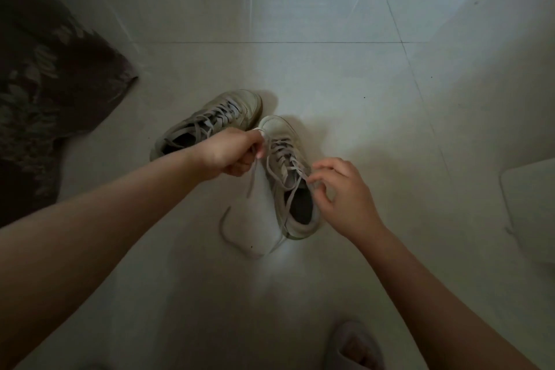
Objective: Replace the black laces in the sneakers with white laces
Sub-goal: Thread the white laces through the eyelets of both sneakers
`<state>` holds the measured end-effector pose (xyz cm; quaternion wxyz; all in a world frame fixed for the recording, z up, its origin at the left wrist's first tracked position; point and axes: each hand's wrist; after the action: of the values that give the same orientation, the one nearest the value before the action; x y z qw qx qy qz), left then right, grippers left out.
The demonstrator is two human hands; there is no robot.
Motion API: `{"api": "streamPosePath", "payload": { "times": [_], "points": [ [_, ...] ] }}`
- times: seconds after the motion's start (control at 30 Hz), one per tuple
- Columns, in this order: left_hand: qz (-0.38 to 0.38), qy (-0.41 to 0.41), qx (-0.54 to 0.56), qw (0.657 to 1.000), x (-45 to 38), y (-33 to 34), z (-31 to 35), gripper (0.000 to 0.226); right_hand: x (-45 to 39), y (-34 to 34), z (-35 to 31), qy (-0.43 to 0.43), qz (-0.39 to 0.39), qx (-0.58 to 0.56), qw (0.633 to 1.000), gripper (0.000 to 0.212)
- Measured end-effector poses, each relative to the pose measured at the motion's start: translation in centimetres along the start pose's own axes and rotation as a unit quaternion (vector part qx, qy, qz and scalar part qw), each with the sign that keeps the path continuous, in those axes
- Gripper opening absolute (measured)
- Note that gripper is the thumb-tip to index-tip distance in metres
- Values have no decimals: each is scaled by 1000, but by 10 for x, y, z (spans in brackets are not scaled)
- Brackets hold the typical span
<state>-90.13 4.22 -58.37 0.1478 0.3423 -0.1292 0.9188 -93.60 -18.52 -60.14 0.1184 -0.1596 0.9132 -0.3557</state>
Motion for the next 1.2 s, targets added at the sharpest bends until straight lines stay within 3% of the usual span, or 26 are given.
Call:
{"api": "streamPosePath", "payload": {
  "times": [0.07,0.17,0.27,0.4,0.53,0.6,0.67,0.73,0.8,0.97,1.1,1.2],
  "points": [
    [-93,-12,60,994,2,6,10,36,-5,3,-18,25,3,-72,997,11],
    [-149,-25,138,979,3,15,24,36,-14,15,-40,77,-92,-145,982,16],
    [-99,-11,120,988,2,20,30,36,-24,20,-49,173,-113,-245,947,11],
    [7,18,52,998,0,17,23,31,-33,9,-50,317,-87,-433,840,18],
    [11,37,21,999,5,19,10,14,-32,10,-45,257,-62,-393,881,17],
    [17,35,-4,999,9,25,4,20,-35,13,-43,254,-42,-364,895,17],
    [25,38,19,999,11,31,-1,23,-36,14,-43,252,-27,-337,907,18],
    [37,39,52,997,13,33,-3,12,-36,15,-41,238,-22,-311,920,21],
    [62,36,82,994,13,31,-4,4,-35,15,-39,222,-42,-274,935,18],
    [112,26,110,987,13,26,-11,13,-29,11,-27,145,-94,-85,981,8],
    [97,37,131,986,11,28,-18,5,-24,18,-23,72,-143,73,985,26],
    [74,52,143,986,10,27,-19,8,-22,26,-19,29,-138,112,984,29]
  ]
}}
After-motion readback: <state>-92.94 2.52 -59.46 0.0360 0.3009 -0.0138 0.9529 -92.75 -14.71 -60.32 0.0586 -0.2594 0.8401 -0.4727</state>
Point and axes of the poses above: each hand's wrist, its own x-axis away from the middle knuckle, its own y-axis out of the palm, z = x × y, and after that the axes turned 12 degrees about -x, right-handed
